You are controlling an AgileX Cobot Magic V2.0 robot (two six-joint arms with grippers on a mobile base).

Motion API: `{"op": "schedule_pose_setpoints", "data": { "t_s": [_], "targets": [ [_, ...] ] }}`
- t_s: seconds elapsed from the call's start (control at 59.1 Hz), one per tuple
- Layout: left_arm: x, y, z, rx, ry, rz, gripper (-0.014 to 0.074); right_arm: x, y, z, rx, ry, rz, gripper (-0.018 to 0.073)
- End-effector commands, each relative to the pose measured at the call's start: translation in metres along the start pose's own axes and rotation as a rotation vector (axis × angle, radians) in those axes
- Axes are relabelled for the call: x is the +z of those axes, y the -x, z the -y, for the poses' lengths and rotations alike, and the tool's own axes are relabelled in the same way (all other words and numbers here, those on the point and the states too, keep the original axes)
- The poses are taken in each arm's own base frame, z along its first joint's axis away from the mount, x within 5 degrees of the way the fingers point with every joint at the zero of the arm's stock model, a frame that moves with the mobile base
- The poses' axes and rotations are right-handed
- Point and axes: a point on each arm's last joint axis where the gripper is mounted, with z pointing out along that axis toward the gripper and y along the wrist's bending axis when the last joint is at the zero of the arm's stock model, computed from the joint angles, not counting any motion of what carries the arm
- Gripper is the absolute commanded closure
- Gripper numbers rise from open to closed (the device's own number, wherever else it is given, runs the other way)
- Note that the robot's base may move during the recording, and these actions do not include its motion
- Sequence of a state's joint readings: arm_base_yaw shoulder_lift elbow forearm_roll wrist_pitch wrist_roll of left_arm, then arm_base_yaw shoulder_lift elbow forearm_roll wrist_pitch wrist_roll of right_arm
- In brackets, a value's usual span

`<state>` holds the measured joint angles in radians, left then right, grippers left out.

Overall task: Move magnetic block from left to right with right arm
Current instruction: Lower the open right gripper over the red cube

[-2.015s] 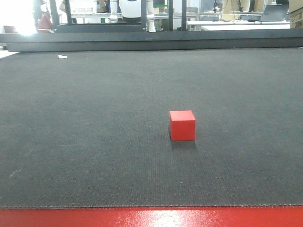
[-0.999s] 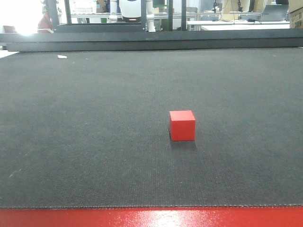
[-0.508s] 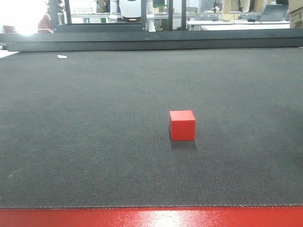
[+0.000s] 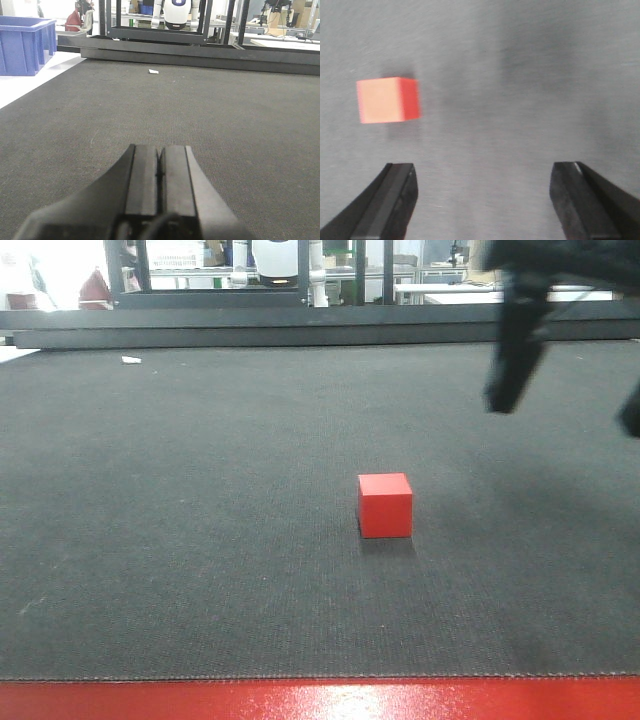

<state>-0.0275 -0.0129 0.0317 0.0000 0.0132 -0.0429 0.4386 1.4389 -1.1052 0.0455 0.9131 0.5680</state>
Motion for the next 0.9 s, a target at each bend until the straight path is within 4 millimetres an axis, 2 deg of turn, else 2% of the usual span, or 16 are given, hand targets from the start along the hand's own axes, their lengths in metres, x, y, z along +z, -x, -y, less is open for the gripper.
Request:
{"op": "schedule_pose_setpoints", "data": {
  "t_s": [0.0, 0.203, 0.356, 0.609, 0.88],
  "targets": [
    [-0.001, 0.005, 0.001, -0.005, -0.009, 0.09, 0.0713, -0.008, 0.008, -0.019, -0.023, 0.027, 0.03, -0.0076],
    [-0.001, 0.005, 0.001, -0.005, -0.009, 0.09, 0.0713, 0.01, 0.018, -0.052, -0.087, -0.009, -0.057, -0.0076],
    [-0.001, 0.005, 0.001, -0.005, -0.009, 0.09, 0.0713, 0.012, 0.037, -0.072, -0.125, -0.039, -0.047, -0.0076],
    [-0.001, 0.005, 0.001, -0.005, -0.009, 0.09, 0.0713, 0.024, 0.059, -0.089, -0.192, -0.101, -0.087, -0.0076],
    [-0.001, 0.005, 0.001, -0.005, -0.009, 0.09, 0.0713, 0.049, 0.061, -0.098, -0.157, -0.081, -0.159, -0.0076]
  ]
}}
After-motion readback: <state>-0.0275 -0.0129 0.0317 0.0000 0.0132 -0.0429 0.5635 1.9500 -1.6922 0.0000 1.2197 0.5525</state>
